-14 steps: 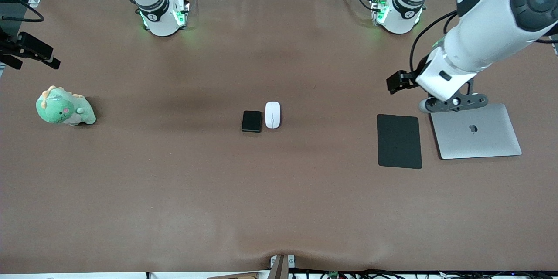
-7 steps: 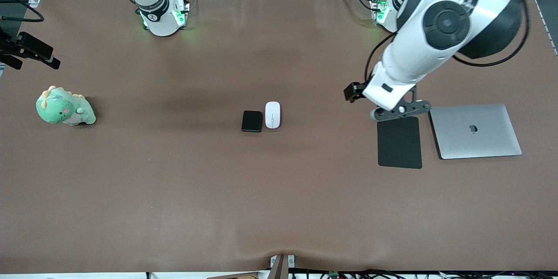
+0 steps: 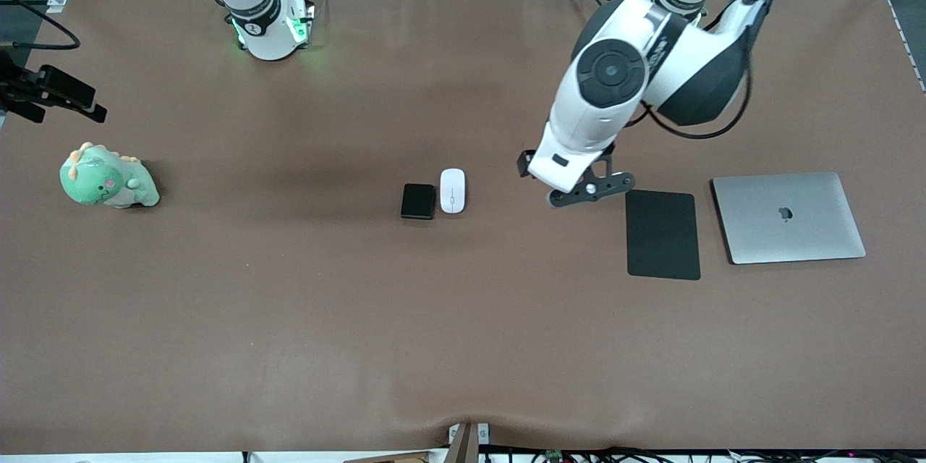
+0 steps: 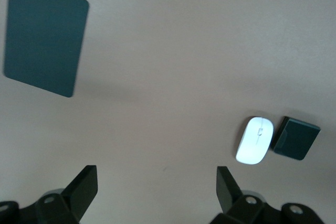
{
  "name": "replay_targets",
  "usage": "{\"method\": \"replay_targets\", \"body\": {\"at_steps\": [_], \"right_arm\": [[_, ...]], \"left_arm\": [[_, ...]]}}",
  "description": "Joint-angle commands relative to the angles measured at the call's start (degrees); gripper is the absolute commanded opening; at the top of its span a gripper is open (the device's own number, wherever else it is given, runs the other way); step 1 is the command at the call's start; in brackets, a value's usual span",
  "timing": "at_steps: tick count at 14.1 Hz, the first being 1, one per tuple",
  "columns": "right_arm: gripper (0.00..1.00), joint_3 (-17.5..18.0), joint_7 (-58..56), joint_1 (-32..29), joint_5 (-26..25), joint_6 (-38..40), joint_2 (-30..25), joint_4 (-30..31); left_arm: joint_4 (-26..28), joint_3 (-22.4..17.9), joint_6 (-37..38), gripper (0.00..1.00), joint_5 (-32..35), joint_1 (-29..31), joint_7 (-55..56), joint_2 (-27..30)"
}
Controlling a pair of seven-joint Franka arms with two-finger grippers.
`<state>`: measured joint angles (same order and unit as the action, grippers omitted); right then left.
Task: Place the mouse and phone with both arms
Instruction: 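Reach the left gripper over to the white mouse beside the phone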
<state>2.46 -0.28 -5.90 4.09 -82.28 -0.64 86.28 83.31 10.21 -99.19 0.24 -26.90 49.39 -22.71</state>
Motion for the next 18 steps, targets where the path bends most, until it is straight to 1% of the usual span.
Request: {"method": "replay_targets", "body": {"at_steps": [1, 3, 5, 9, 12, 15, 17, 18], "right_arm": [[1.00, 0.70, -0.16, -0.78, 0.30, 0.45, 0.55, -1.38], [1.00, 0.70, -0.16, -0.69, 0.30, 0.45, 0.82, -1.38], [1.00, 0.70, -0.25, -0.51, 0.30, 0.45, 1.69, -1.38], [1.00, 0.70, -0.25, -0.51, 0.21, 0.37, 3.36, -1.38], [1.00, 0.70, -0.25, -0.51, 0.13, 0.37, 4.24, -1.38], [1.00, 0.79, -0.34, -0.42, 0.13, 0.37, 4.42, -1.73], [1.00, 0.79, -0.25, -0.42, 0.13, -0.16, 4.68, -1.82], [1.00, 0.79, -0.25, -0.42, 0.13, -0.51, 4.86, -1.82]], "left_arm": [[-0.96, -0.28, -2.48, 1.00, 1.26, -2.10, 3.16, -2.42], [-0.87, -0.37, -5.29, 1.00, 1.43, -3.59, 5.53, -3.74], [-0.69, -0.28, -8.28, 1.00, 3.01, -5.00, 7.99, -4.27], [-0.52, -0.28, -13.20, 1.00, 3.19, -6.93, 11.24, -6.29], [0.36, -0.37, -16.90, 1.00, 3.37, -9.57, 13.36, -7.61], [0.28, -0.37, -21.11, 1.00, 6.00, -11.94, 14.50, -10.59], [0.10, -0.19, -24.10, 1.00, 8.63, -12.56, 15.29, -12.52], [-0.16, -0.19, -24.72, 1.00, 8.90, -12.56, 15.03, -13.49]]}}
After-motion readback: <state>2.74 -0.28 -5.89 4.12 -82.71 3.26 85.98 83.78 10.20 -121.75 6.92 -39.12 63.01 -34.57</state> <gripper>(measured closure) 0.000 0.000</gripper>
